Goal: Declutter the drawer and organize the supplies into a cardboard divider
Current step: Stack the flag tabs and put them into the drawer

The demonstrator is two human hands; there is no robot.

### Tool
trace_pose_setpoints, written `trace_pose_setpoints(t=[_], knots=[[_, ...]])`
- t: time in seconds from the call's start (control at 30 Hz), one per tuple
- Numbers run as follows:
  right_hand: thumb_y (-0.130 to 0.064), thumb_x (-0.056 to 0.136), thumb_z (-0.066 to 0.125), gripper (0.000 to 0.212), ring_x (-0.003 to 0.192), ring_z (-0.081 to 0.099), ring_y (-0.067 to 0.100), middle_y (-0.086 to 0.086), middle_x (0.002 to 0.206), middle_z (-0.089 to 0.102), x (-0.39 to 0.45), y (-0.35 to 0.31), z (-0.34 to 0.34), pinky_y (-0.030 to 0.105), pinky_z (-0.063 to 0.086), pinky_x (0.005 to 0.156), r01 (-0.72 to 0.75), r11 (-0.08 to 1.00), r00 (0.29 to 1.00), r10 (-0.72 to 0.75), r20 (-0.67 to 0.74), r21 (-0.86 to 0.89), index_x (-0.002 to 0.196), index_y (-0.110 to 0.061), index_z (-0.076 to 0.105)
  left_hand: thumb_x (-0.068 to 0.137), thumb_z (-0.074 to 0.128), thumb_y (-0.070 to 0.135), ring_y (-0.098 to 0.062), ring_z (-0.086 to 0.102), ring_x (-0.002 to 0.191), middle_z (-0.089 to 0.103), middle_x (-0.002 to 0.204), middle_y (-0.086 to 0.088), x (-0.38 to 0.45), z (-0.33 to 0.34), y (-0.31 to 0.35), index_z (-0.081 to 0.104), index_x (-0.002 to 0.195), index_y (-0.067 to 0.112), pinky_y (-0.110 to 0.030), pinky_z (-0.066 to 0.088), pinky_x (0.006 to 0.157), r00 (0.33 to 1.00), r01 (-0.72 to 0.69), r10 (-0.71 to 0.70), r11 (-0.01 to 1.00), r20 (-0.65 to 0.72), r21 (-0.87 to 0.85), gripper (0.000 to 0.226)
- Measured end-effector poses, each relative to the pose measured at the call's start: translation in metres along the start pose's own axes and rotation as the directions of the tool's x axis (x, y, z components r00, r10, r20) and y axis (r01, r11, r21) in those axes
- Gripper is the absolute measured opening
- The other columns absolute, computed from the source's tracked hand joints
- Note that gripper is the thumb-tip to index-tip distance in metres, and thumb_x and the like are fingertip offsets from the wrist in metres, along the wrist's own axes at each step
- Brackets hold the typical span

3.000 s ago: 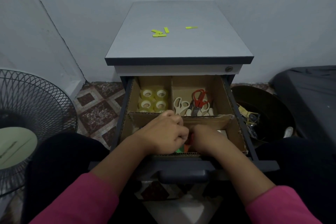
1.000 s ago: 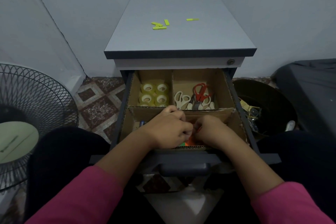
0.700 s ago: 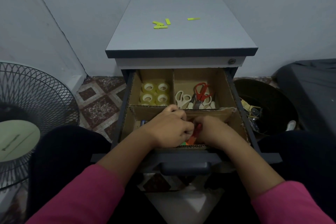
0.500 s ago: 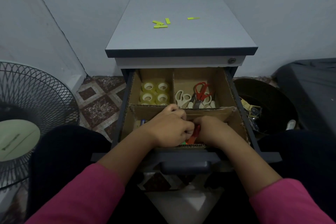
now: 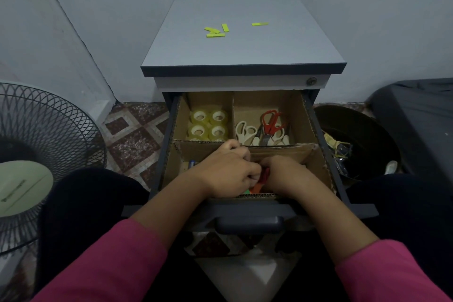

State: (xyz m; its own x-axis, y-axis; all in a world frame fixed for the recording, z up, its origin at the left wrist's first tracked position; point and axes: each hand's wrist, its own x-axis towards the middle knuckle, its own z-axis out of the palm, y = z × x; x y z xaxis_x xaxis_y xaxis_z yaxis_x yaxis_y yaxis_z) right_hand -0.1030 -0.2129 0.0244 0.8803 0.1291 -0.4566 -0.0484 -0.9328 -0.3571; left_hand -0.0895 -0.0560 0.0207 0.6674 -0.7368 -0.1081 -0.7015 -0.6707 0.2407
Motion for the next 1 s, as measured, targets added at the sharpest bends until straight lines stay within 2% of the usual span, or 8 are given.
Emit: trace_pose_setpoints(t=[0.13, 0.2, 0.27, 0.37, 0.5, 0.7, 0.9, 1.0], knots=[[-0.04, 0.081, 0.067, 0.028, 0.09, 0.061, 0.019, 0.002, 0.098, 0.066, 0.0, 0.0, -0.002, 0.024, 0.043, 0.068, -0.001, 1.0, 1.0, 0.001, 0.004, 0.014, 0.105, -0.024, 0.066, 0.091, 0.043, 0.028, -0.014, 0.039, 0.107, 0.046, 0.094, 0.007, -0.001, 0.0, 0.0, 0.059, 0.088, 0.029, -0.028, 0.013, 0.105, 1.0, -0.002, 0.002, 1.0, -0.015, 0.003, 0.016], [-0.031, 0.08, 0.07, 0.022, 0.089, 0.061, 0.018, 0.0, 0.095, 0.064, -0.001, 0.005, -0.006, 0.028, 0.049, 0.075, -0.05, 0.998, 0.999, 0.05, -0.013, -0.022, 0.1, -0.023, 0.066, 0.091, 0.043, 0.027, -0.015, 0.038, 0.107, 0.045, 0.094, 0.006, -0.002, 0.0, 0.0, 0.06, 0.089, 0.028, -0.027, 0.014, 0.106, 1.0, 0.001, -0.001, 1.0, -0.029, -0.004, 0.017], [-0.017, 0.082, 0.064, 0.018, 0.093, 0.063, 0.022, 0.003, 0.099, 0.065, -0.003, 0.013, -0.01, 0.032, 0.053, 0.08, -0.133, 0.985, 0.985, 0.119, -0.128, -0.106, 0.099, -0.02, 0.066, 0.092, 0.044, 0.024, -0.014, 0.039, 0.104, 0.049, 0.095, 0.004, -0.002, -0.001, 0.002, 0.06, 0.089, 0.024, -0.02, 0.01, 0.101, 0.998, -0.007, 0.007, 1.0, -0.063, 0.0, 0.016], [-0.009, 0.089, 0.051, 0.018, 0.096, 0.064, 0.027, 0.008, 0.102, 0.064, -0.008, 0.024, -0.011, 0.034, 0.05, 0.076, -0.235, 0.951, 0.946, 0.175, -0.274, -0.201, 0.102, -0.012, 0.064, 0.093, 0.045, 0.019, -0.014, 0.042, 0.099, 0.054, 0.095, 0.0, -0.002, -0.004, 0.003, 0.051, 0.082, 0.024, -0.014, 0.008, 0.095, 0.994, -0.002, -0.002, 1.0, -0.107, -0.03, 0.014], [-0.01, 0.093, 0.048, 0.019, 0.099, 0.063, 0.025, 0.007, 0.107, 0.064, -0.008, 0.026, -0.006, 0.035, 0.05, 0.075, -0.255, 0.941, 0.945, 0.195, -0.261, -0.223, 0.106, -0.012, 0.062, 0.094, 0.046, 0.019, -0.015, 0.046, 0.095, 0.056, 0.091, 0.0, -0.003, -0.005, 0.001, 0.045, 0.08, 0.027, -0.019, 0.014, 0.101, 0.994, 0.006, -0.014, 0.998, -0.113, -0.069, 0.016], [-0.01, 0.093, 0.046, 0.019, 0.099, 0.063, 0.027, 0.008, 0.106, 0.063, -0.007, 0.026, -0.006, 0.035, 0.047, 0.074, -0.268, 0.943, 0.94, 0.211, -0.267, -0.198, 0.103, -0.011, 0.062, 0.095, 0.045, 0.02, -0.016, 0.044, 0.098, 0.056, 0.095, -0.001, -0.004, -0.004, 0.001, 0.052, 0.084, 0.024, -0.014, 0.01, 0.093, 0.99, -0.001, -0.005, 0.999, -0.14, -0.043, 0.013], [-0.011, 0.091, 0.05, 0.016, 0.093, 0.063, 0.028, 0.006, 0.084, 0.054, -0.003, 0.029, -0.008, 0.036, 0.051, 0.078, -0.271, 0.95, 0.938, 0.225, -0.264, -0.153, 0.1, -0.009, 0.064, 0.094, 0.045, 0.02, -0.017, 0.046, 0.097, 0.055, 0.091, 0.001, -0.004, -0.005, 0.002, 0.046, 0.08, 0.025, -0.021, 0.014, 0.101, 0.993, -0.003, -0.003, 0.999, -0.121, -0.047, 0.015], [-0.012, 0.092, 0.051, 0.016, 0.096, 0.063, 0.03, 0.01, 0.092, 0.06, -0.005, 0.029, -0.011, 0.034, 0.049, 0.077, -0.27, 0.953, 0.936, 0.226, -0.27, -0.139, 0.101, -0.007, 0.062, 0.094, 0.047, 0.018, -0.017, 0.048, 0.093, 0.056, 0.09, -0.001, -0.004, -0.005, 0.002, 0.049, 0.08, 0.023, -0.019, 0.013, 0.1, 0.99, -0.012, 0.006, 0.999, -0.144, -0.04, 0.015]])
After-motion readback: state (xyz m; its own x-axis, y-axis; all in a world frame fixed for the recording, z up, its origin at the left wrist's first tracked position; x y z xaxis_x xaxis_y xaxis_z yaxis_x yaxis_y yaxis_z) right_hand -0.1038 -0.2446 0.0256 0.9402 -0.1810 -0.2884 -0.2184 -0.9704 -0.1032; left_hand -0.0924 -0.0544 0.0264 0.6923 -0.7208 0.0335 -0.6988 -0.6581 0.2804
